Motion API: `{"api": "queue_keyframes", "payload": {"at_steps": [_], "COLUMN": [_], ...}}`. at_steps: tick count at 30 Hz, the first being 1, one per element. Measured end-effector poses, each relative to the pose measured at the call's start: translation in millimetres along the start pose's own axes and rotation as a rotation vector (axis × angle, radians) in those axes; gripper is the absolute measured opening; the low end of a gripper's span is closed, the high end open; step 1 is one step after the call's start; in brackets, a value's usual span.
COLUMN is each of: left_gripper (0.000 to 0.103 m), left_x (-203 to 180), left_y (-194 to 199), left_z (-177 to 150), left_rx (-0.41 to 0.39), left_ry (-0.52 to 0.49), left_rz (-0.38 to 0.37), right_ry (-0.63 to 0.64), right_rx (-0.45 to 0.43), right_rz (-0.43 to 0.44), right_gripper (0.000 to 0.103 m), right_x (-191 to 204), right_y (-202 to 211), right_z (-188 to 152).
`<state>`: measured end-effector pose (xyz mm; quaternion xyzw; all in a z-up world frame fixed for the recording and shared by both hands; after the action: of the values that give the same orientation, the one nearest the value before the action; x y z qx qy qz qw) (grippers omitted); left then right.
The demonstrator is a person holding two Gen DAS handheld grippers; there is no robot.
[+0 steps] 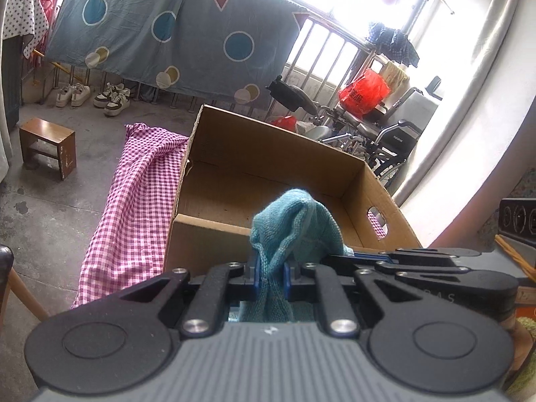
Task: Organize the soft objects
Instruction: 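Carry the teal towel over the box and lower it inside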
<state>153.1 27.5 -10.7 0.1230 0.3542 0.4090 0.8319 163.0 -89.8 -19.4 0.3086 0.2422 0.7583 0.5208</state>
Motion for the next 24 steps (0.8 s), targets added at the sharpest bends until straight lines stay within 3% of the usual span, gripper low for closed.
{"api": "queue_keyframes", "payload": {"at_steps": [6,10,16,19,24], "left_gripper": [0.013,0.013,0.013,0.013,0.013], "left_x": [-32,-45,-33,-16,3], "left_y": [10,-13,-82,-122,-163], "left_z": [54,99,147,164,188], "left_rx": [-0.067,-0.082,-0.026,0.02,0.031], "left_ry": [-0.06,-0.115,-0.097,-0.068,-0.055], "left_rz": [-0.077,-0.099,-0.099,-0.095,-0.092], "right_ry": [0.03,0.024,-0.036,-0.062,-0.082], "right_rx": [-0.119,-0.134,-0.045,-0.005,0.015], "right_rz": [0.01,0.005,-0.022,-0.053,-0.09], "right_gripper": [0.008,0.008,0.008,0.008,0.008], "right_x": [-4,-29,-89,-120,-153], "right_y": [36,33,-26,-61,-106], "right_z": [49,99,155,171,195]}}
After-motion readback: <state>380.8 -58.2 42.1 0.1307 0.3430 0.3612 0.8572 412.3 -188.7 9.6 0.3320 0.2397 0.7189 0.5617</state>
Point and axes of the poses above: each gripper's, at about its wrist camera, not at the fingertips, and y roughly against the way its jaws point, x to its left, z to its top, the point moved 8 cm from there along -y, roughly the way its jaws point, and after that the axes turned 11 degrees about -z, right-handed, at the moved point
